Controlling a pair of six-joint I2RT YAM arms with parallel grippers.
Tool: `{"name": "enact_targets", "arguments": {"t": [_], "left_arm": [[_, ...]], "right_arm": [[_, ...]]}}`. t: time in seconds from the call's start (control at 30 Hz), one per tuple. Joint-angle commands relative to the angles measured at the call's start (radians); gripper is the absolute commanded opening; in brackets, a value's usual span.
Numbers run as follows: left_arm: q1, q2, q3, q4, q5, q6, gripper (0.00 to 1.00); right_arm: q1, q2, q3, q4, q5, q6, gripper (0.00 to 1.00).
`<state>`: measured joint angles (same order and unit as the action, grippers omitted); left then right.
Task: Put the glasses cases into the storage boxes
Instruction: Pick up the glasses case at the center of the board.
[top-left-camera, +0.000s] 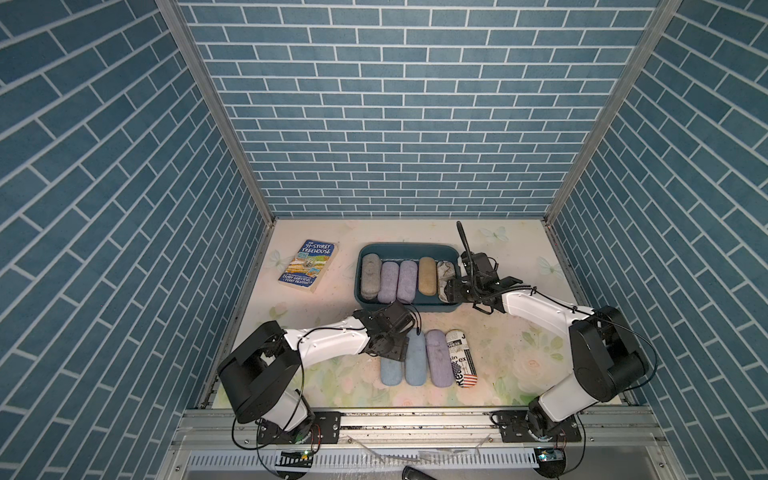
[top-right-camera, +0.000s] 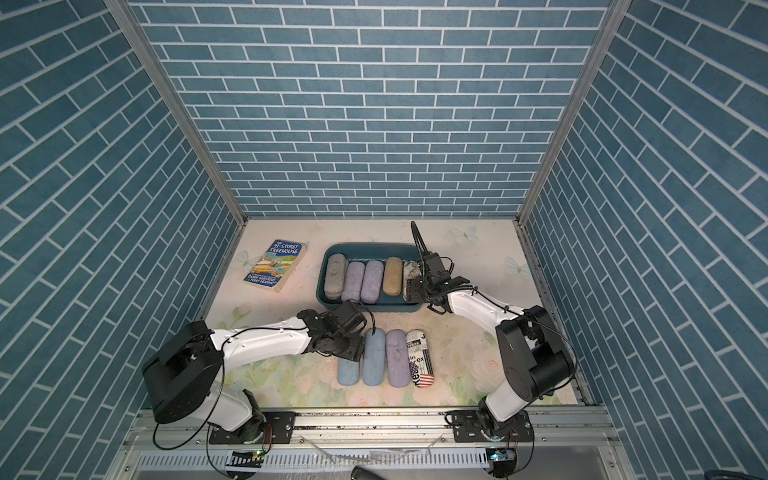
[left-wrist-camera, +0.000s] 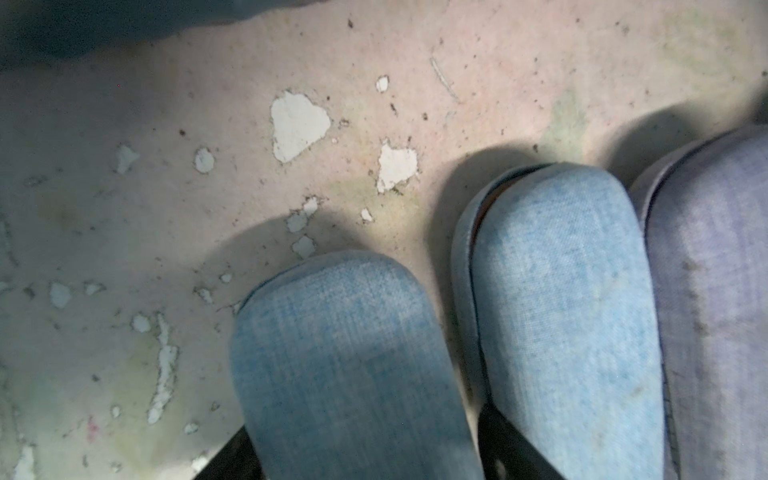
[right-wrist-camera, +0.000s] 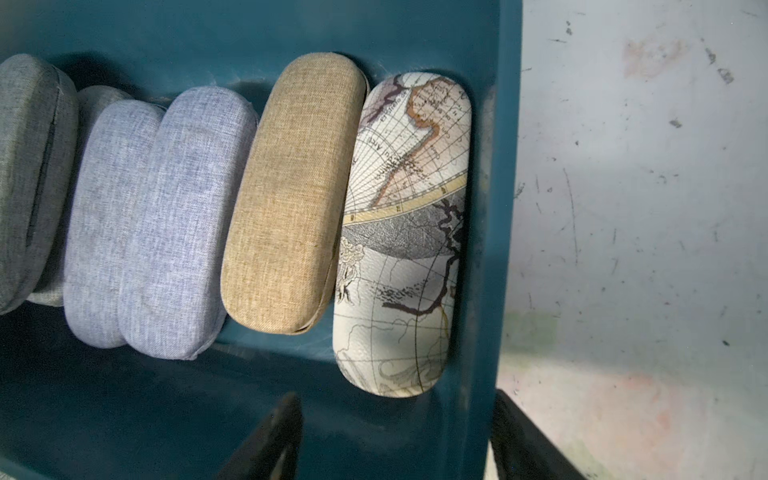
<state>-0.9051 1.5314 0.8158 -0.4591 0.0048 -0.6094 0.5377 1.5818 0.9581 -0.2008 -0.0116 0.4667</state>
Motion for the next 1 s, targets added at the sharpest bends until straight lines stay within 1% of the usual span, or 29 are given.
{"name": "enact_targets", "arguments": {"t": [0.0, 0.23, 0.4, 0.67, 0.77, 0.97], "left_arm": [[-0.015, 0.022, 0.017, -0.05, -0.034, 0.014, 0.71], [-0.021, -0.007, 0.024, -0.091, -0.062, 0.017, 0.65], [-0.02, -0.066, 0.052, -0.152, -0.1, 0.038, 0.65], [-0.011, -0.163, 0.159, -0.26, -0.092, 0.092, 0.64], [0.018, -0.189, 0.209, -0.282, -0.062, 0.112, 0.64], [0.124, -0.201, 0.301, -0.262, -0.02, 0.151, 0.64]], "right_arm": [[0.002, 0.005, 0.002, 0.003, -0.007, 0.016, 0.71], [0.001, 0.004, 0.008, -0.006, -0.005, 0.016, 0.71], [0.001, 0.004, 0.019, -0.012, -0.005, 0.015, 0.71], [0.0, 0.008, 0.024, -0.012, -0.009, 0.016, 0.71], [0.001, 0.008, 0.023, -0.012, -0.008, 0.016, 0.71], [0.001, 0.007, 0.016, -0.005, -0.008, 0.017, 0.71]]}}
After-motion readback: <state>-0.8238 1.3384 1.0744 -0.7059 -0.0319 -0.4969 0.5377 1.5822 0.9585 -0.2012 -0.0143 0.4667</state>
